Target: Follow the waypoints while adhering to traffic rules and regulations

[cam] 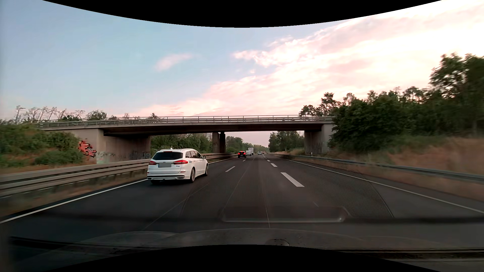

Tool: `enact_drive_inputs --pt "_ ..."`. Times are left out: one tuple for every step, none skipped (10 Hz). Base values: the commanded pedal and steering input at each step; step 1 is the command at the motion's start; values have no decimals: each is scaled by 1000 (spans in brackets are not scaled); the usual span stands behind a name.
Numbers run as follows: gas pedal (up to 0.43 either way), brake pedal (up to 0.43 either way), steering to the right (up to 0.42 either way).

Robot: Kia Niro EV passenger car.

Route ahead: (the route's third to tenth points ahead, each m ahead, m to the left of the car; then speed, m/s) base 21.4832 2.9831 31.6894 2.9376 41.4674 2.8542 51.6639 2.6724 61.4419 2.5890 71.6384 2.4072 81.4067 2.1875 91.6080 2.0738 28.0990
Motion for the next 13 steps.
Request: enact_drive_inputs --pt "138 0 -1" --pt "138 0 -2" --pt "138 0 -1" --pt "138 0 -2" --pt "138 0 -1" --pt "138 0 -1" --pt "138 0 -2" --pt "138 0 -2" --pt "138 0 -3" --pt "138 0 -3" --pt "138 0 -2" --pt "138 0 -3" --pt "138 0 -3"
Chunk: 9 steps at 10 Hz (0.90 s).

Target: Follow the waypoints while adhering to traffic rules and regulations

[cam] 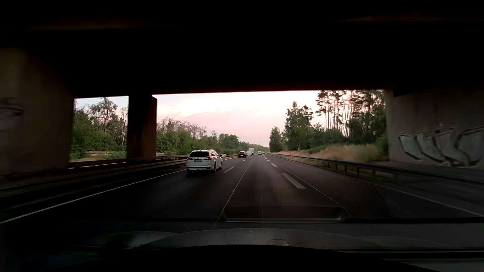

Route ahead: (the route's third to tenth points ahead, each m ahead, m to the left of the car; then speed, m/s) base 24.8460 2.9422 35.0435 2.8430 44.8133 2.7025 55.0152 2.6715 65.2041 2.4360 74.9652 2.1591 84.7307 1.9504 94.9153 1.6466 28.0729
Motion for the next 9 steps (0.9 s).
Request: enact_drive_inputs --pt "138 0 -3" --pt "138 0 -3" --pt "138 0 -3" --pt "138 0 -3" --pt "138 0 -2" --pt "138 0 -3" --pt "138 0 -2" --pt "138 0 -2" --pt "138 0 -3"
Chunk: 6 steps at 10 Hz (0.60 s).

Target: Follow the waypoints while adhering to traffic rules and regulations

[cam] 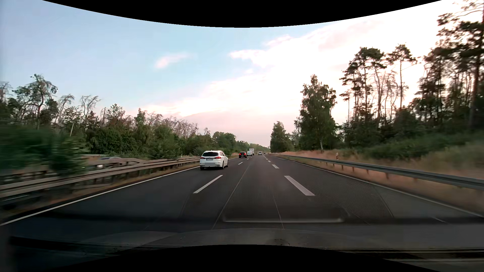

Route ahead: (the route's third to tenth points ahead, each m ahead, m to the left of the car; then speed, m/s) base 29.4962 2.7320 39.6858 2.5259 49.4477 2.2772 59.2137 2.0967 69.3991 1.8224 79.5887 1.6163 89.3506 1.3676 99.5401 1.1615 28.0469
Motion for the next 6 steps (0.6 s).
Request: enact_drive_inputs --pt "138 0 -2" --pt "138 0 -2" --pt "138 0 -2" --pt "138 0 -2" --pt "138 0 -3" --pt "138 0 -3"
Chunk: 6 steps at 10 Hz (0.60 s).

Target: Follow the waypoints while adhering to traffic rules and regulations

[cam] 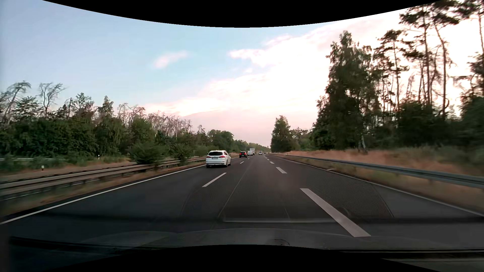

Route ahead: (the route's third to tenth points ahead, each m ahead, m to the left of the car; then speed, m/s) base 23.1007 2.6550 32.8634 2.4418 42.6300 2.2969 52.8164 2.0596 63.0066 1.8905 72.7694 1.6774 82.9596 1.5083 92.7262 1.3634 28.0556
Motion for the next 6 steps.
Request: enact_drive_inputs --pt "138 0 -3" --pt "138 0 -3" --pt "138 0 -2" --pt "138 0 -2" --pt "138 0 -2" --pt "138 0 -2"
